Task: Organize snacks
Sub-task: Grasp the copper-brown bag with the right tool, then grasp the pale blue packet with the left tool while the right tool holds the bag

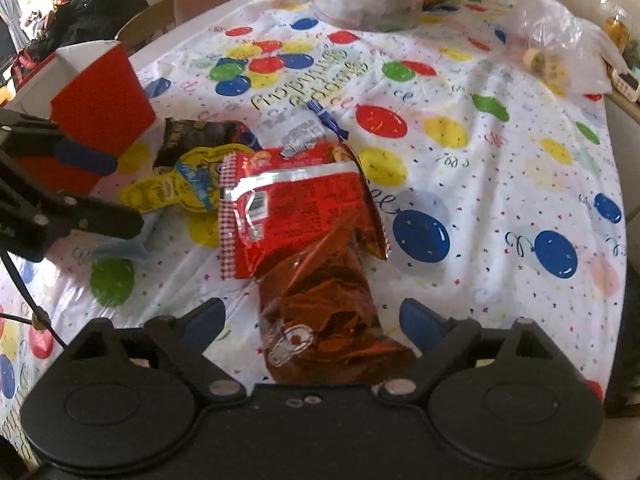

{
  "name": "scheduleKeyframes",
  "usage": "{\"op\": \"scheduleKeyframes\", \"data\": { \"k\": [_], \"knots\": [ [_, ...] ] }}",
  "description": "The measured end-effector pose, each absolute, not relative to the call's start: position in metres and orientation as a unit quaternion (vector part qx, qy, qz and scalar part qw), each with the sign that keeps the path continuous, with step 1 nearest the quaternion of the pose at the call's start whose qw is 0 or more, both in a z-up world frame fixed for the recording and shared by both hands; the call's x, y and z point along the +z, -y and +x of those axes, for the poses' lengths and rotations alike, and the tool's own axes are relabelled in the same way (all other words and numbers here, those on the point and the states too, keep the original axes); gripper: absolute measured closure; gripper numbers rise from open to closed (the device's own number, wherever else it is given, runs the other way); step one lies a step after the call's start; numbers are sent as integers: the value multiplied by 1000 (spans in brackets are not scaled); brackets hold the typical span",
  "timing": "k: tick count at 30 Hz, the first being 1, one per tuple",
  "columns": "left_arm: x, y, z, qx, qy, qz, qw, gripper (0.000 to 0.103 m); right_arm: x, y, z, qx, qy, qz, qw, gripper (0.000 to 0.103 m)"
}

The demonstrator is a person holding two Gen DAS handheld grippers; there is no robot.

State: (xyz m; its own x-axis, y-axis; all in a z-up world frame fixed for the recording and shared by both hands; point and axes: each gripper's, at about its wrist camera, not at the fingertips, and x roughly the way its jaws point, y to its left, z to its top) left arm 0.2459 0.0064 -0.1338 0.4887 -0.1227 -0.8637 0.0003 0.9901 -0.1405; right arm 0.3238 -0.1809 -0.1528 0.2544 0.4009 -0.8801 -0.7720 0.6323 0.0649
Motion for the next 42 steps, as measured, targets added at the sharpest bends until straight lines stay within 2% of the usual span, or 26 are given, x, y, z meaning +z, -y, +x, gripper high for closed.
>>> {"op": "scheduleKeyframes", "data": {
  "k": [6,15,30,32,34,36,39,42],
  "knots": [
    [-148,-6,259,-39,-521,-47,851,20,-163,181,328,384,-484,-200,761,29],
    [-153,-11,263,-8,-534,-55,844,21,-160,187,324,387,-482,-185,764,45],
    [-172,-18,244,182,-546,-157,802,22,-138,194,305,399,-469,-142,775,46],
    [-172,-15,243,186,-549,-149,801,26,-136,195,304,397,-468,-140,777,46],
    [-171,-13,242,187,-550,-145,801,34,-134,196,303,394,-469,-139,778,46],
    [-169,-10,241,186,-550,-140,802,46,-132,197,300,391,-470,-135,780,46],
    [-167,-8,238,183,-551,-136,803,55,-129,200,296,389,-472,-131,780,46],
    [-167,-11,234,180,-553,-139,801,56,-125,202,290,386,-473,-129,781,46]
  ]
}}
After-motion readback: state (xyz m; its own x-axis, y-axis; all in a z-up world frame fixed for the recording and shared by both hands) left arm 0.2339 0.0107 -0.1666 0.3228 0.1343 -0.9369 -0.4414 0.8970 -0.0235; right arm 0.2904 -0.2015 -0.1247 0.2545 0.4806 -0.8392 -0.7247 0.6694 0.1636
